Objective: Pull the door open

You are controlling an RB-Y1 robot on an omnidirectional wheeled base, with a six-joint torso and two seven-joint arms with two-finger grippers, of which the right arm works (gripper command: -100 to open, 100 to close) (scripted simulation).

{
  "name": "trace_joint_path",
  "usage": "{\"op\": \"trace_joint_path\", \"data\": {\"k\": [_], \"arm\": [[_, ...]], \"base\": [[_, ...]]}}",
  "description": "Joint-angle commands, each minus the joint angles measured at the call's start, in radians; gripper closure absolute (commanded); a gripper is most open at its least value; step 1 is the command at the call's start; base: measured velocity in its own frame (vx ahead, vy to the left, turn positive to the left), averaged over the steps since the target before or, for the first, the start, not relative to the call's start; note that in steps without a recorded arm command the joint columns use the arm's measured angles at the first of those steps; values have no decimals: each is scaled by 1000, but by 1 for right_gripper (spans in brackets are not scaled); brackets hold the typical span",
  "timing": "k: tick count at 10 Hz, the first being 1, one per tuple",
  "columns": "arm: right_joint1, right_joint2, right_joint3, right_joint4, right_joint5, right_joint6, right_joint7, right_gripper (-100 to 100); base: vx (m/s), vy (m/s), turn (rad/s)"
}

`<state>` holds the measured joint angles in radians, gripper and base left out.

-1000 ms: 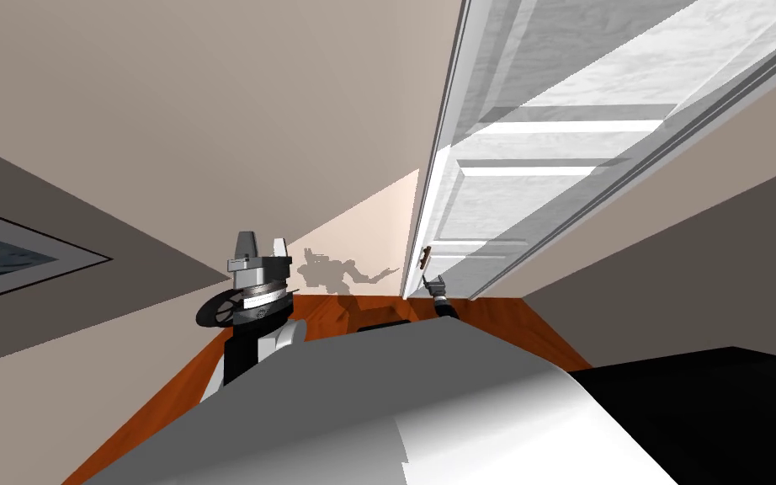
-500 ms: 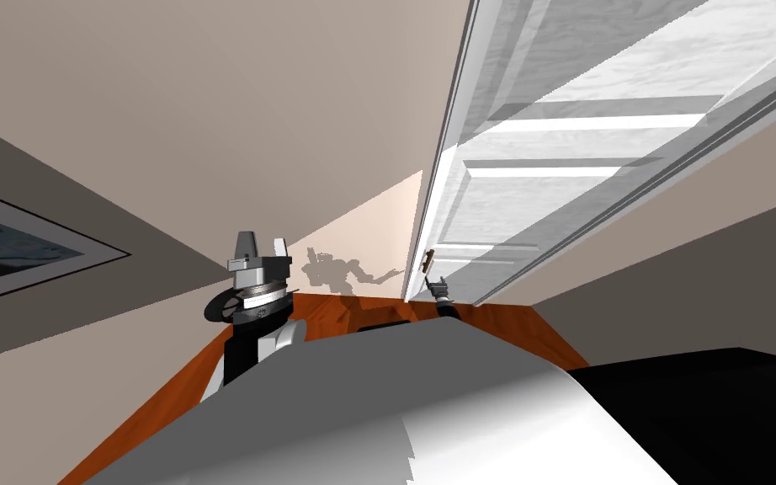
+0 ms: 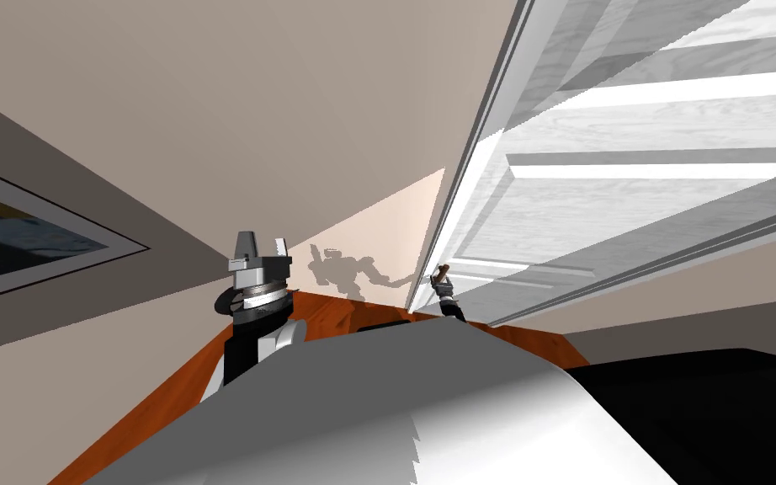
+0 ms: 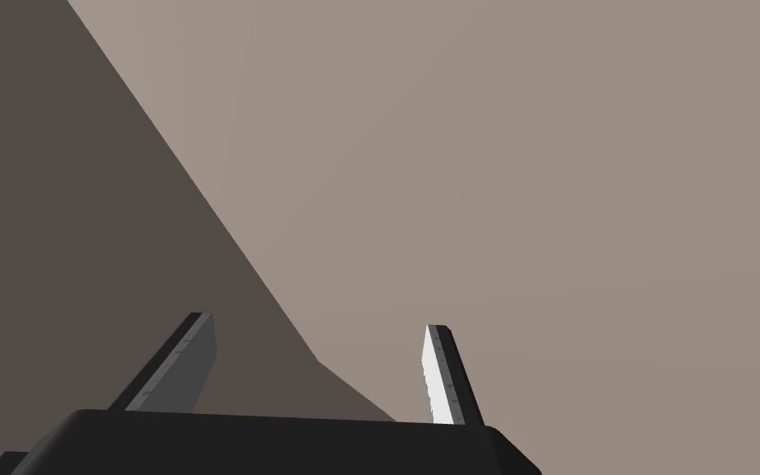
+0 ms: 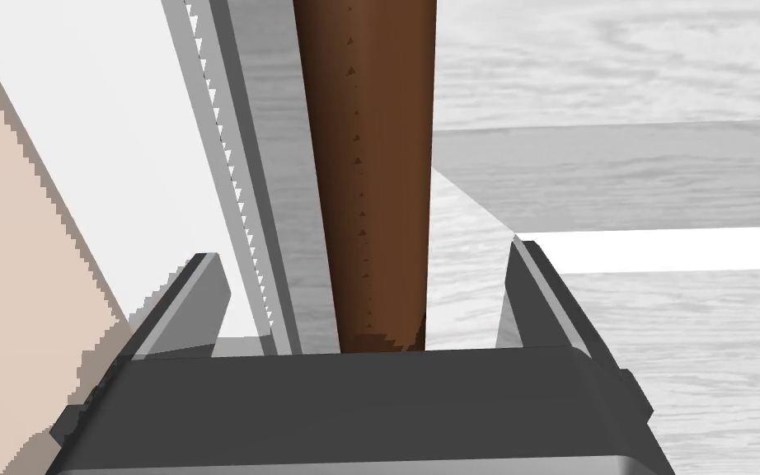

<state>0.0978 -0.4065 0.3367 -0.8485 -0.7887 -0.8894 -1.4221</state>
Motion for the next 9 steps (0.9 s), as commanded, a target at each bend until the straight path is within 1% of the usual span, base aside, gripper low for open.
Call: {"op": "trace_joint_path", "data": {"k": [1, 2, 7, 8, 9], "arm": [[0, 0, 0, 0, 0, 0, 0, -100], [0, 0, 0, 0, 0, 0, 0, 100], [0, 0, 0, 0, 0, 0, 0, 100], [8, -13, 14, -3, 6, -9, -17, 100], [13, -22, 24, -5, 10, -14, -27, 100]], "base": [[64, -20, -9], [-36, 22, 13], [-9, -1, -3], [-98, -10, 79], [-197, -19, 116]]}}
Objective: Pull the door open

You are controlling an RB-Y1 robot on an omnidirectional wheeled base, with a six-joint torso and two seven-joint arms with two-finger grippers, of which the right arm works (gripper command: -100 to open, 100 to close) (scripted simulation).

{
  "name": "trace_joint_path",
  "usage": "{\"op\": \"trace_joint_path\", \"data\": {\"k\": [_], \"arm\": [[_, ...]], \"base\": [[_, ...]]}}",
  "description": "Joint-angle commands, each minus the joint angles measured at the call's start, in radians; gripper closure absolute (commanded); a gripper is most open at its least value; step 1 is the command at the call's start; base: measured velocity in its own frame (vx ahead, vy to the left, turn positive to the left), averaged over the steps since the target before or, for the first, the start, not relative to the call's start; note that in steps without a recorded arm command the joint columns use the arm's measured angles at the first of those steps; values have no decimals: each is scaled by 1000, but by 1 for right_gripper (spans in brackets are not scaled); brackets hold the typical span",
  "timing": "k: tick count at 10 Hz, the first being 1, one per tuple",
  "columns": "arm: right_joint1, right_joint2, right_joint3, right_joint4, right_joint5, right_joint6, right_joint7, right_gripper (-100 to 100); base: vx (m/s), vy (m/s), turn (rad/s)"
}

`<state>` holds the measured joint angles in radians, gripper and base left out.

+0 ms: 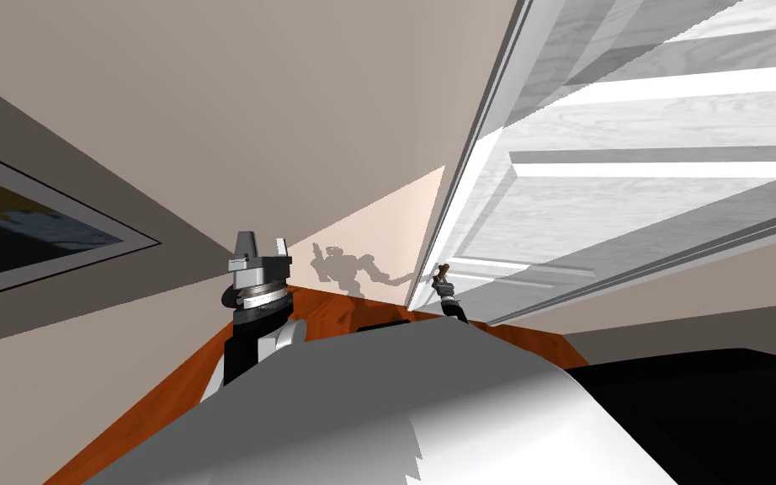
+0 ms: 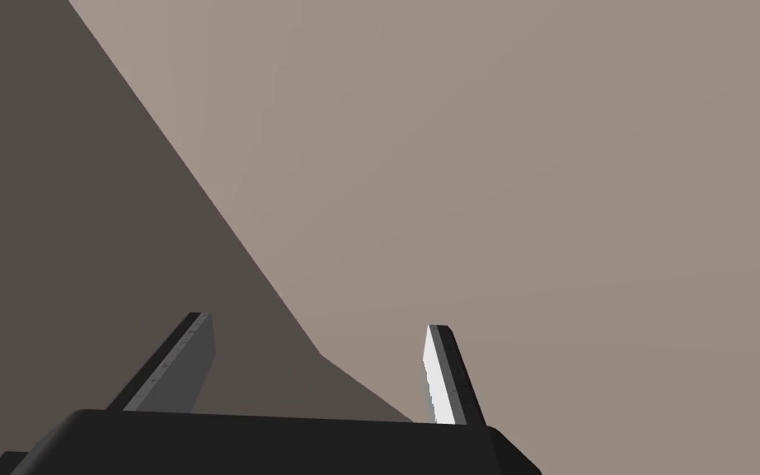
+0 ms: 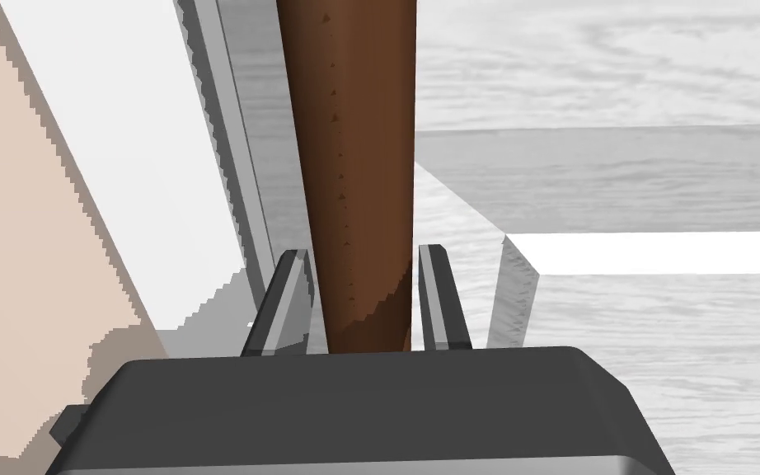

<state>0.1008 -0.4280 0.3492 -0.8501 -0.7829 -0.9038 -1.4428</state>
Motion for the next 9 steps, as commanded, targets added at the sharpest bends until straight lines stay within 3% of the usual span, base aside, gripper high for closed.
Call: {"op": "trace_joint_path", "data": {"k": [1, 6, 7, 8, 9], "arm": [[15, -10, 23, -6, 9, -6, -19, 100], [43, -63, 85, -19, 35, -38, -85, 100], [47, -69, 93, -21, 38, -43, -94, 100], [34, -62, 88, -8, 37, -44, -90, 100], [45, -75, 103, -6, 48, -59, -110, 100]], "base": [[-220, -26, 99], [-210, -30, 97], [-222, -34, 94], [-95, -8, 24], [-160, -34, 143]]}}
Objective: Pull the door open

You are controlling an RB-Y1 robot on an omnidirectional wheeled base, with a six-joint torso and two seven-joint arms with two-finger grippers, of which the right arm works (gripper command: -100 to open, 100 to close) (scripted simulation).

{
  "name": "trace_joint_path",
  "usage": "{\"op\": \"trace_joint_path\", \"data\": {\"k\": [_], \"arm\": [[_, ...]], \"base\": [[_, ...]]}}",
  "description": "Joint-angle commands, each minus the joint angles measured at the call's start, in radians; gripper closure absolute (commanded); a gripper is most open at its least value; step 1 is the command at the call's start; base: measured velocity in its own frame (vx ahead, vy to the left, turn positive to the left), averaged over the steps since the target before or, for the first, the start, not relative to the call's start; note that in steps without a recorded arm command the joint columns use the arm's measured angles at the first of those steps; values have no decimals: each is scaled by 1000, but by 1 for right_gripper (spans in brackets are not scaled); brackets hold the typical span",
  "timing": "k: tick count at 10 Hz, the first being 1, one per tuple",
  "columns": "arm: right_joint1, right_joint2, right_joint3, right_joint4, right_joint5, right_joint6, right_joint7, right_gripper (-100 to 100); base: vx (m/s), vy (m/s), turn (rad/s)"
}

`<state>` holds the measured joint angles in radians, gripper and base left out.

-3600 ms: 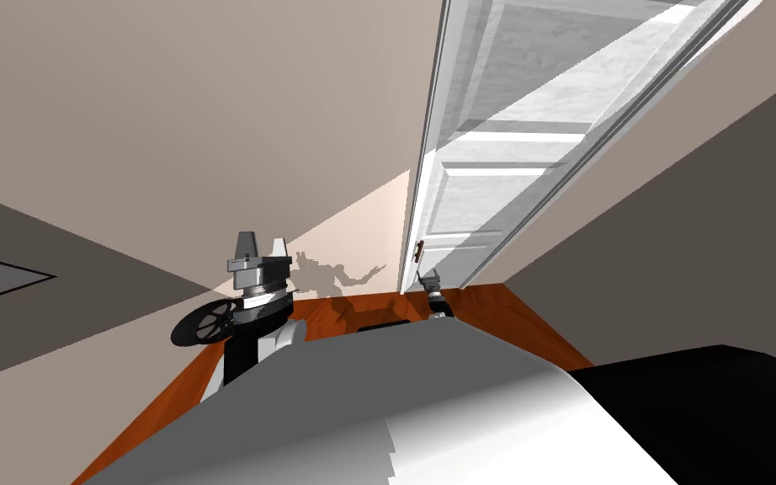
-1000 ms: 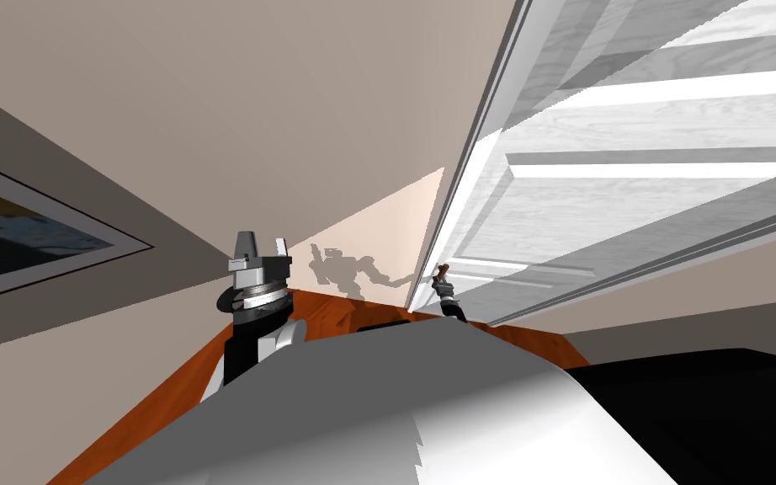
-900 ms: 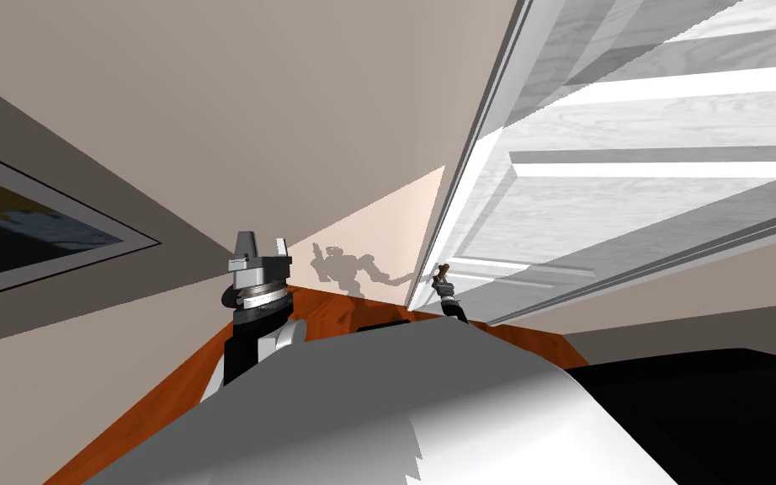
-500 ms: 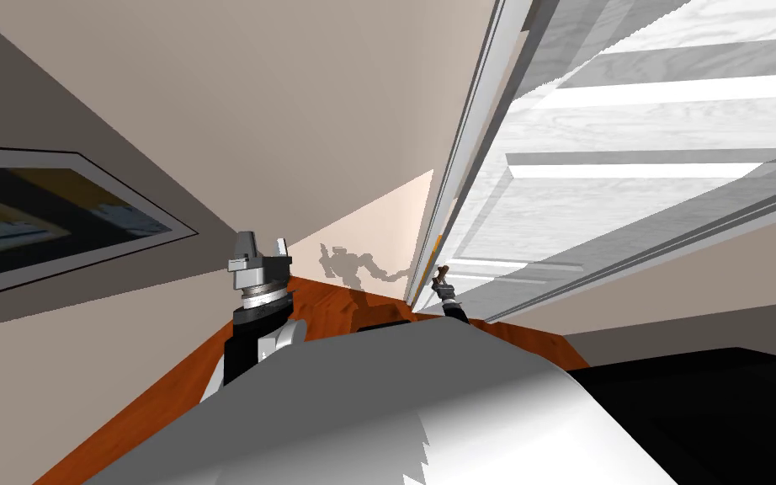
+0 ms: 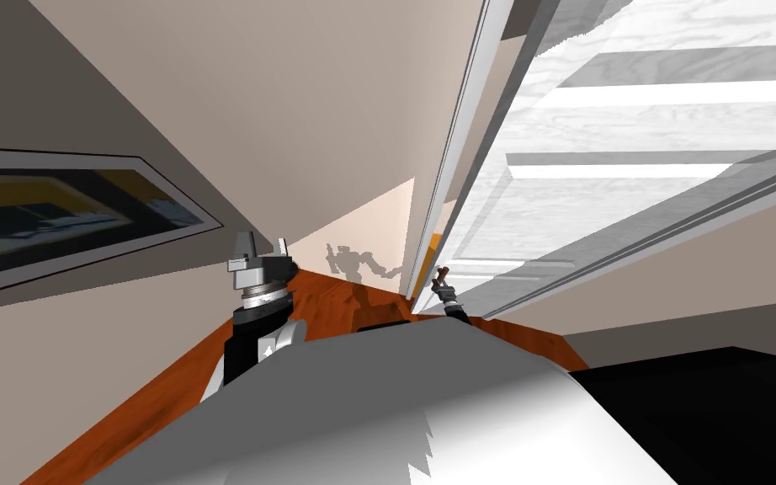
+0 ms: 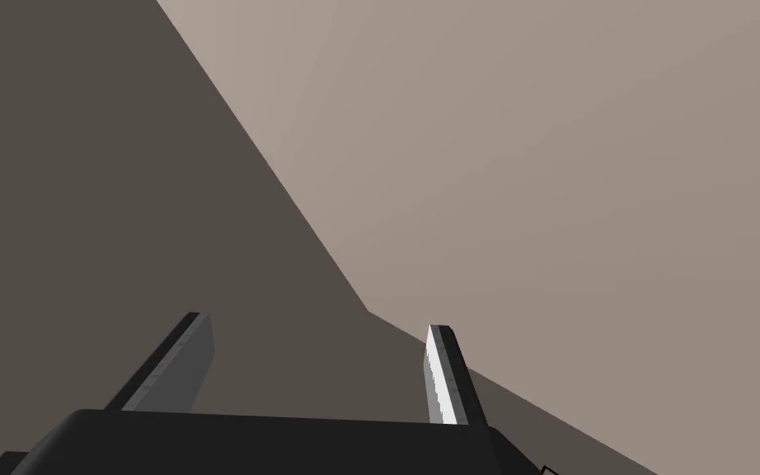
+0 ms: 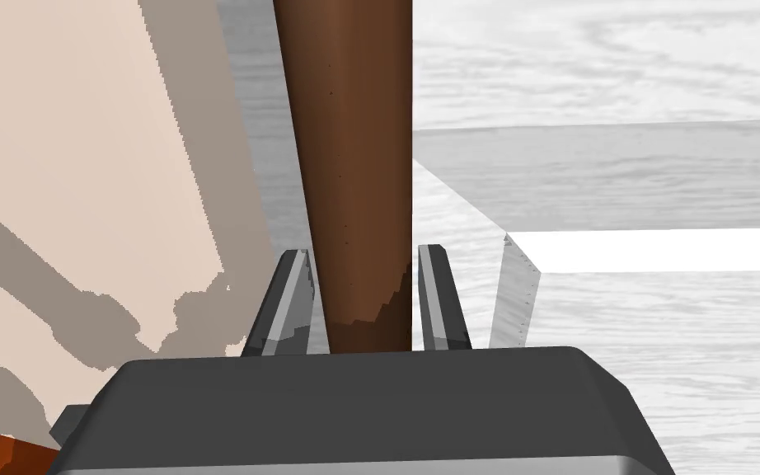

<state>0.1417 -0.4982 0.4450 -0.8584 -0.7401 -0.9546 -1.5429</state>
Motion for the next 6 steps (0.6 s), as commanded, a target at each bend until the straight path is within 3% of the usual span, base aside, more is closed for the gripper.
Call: {"op": "trace_joint_path", "data": {"k": [1, 6], "arm": [[10, -12, 14, 1, 11, -16, -20, 100], [41, -54, 54, -1, 42, -61, -76, 100]], "base": [[-255, -60, 148], [-220, -46, 124]]}}
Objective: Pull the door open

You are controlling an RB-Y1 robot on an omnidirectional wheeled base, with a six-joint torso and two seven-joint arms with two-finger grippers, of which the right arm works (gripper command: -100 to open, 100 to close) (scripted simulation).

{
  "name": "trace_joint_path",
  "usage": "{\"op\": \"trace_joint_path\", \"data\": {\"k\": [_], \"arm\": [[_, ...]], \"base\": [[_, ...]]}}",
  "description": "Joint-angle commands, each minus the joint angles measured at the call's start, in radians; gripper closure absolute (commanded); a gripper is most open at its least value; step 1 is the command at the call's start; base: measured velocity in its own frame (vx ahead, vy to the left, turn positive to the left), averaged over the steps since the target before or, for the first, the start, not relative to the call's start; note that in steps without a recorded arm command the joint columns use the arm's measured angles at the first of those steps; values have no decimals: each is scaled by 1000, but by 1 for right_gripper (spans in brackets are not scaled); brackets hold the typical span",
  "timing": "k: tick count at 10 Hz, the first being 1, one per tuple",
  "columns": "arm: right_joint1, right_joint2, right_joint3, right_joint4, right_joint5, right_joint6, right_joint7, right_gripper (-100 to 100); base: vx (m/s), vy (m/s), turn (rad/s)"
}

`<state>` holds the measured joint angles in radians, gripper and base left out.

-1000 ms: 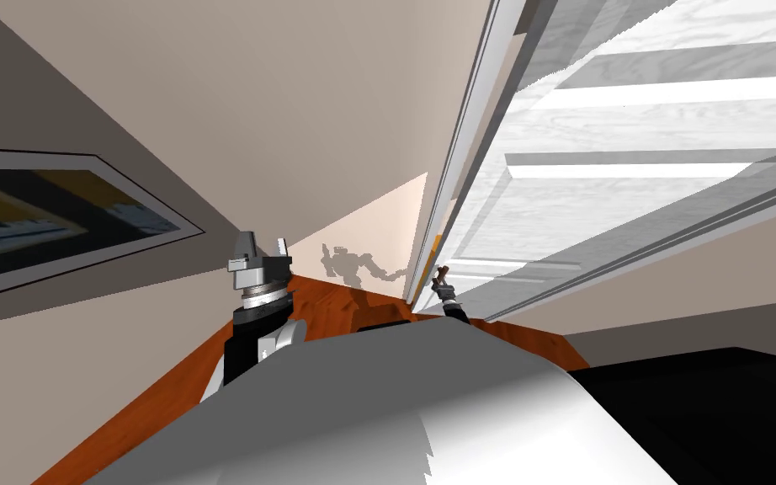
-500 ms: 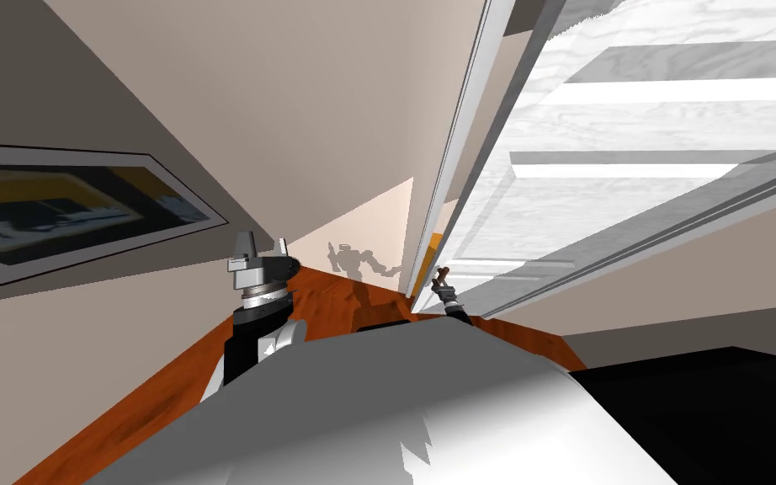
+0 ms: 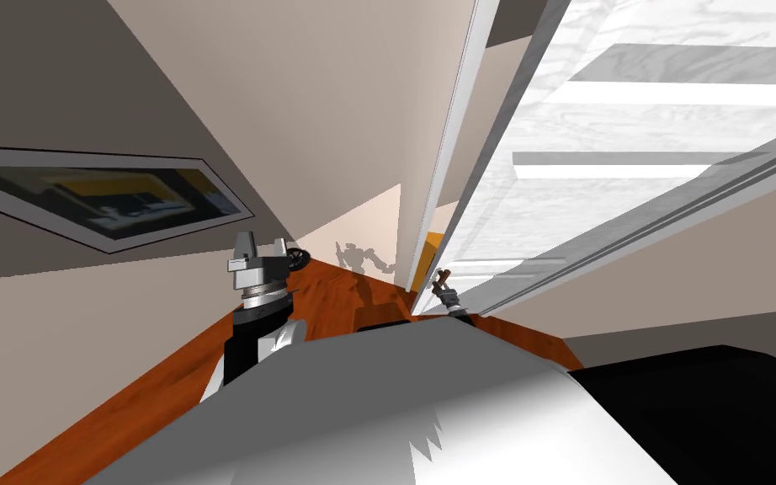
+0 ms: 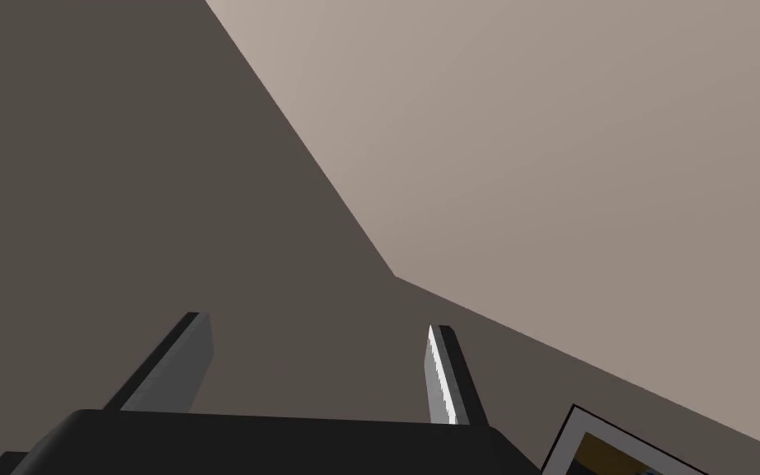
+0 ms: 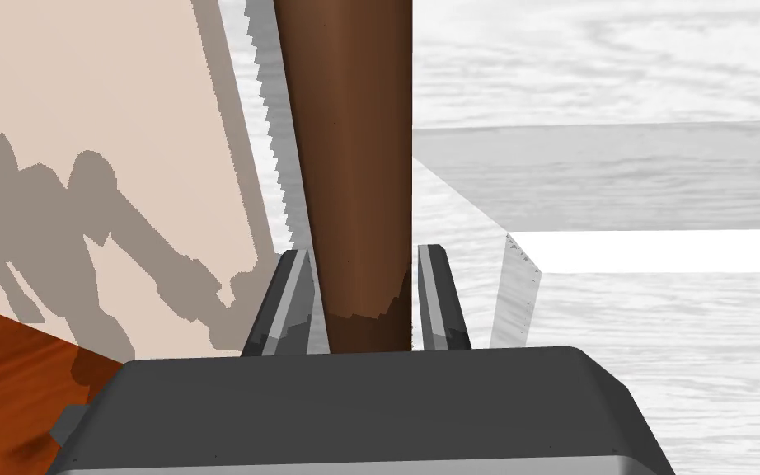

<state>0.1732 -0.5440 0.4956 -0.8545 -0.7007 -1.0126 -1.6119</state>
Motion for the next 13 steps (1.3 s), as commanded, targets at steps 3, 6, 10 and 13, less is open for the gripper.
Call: {"op": "trace_joint_path", "data": {"k": [3, 6, 10, 13], "arm": [[18, -21, 29, 4, 15, -31, -28, 100], [32, -42, 55, 9, 25, -65, -50, 100], [41, -65, 83, 19, 38, -107, -77, 100], [49, -80, 111, 45, 48, -149, -105, 100]], "base": [[-147, -34, 96], [-197, -46, 111], [-226, -55, 102], [-184, -51, 161]]}}
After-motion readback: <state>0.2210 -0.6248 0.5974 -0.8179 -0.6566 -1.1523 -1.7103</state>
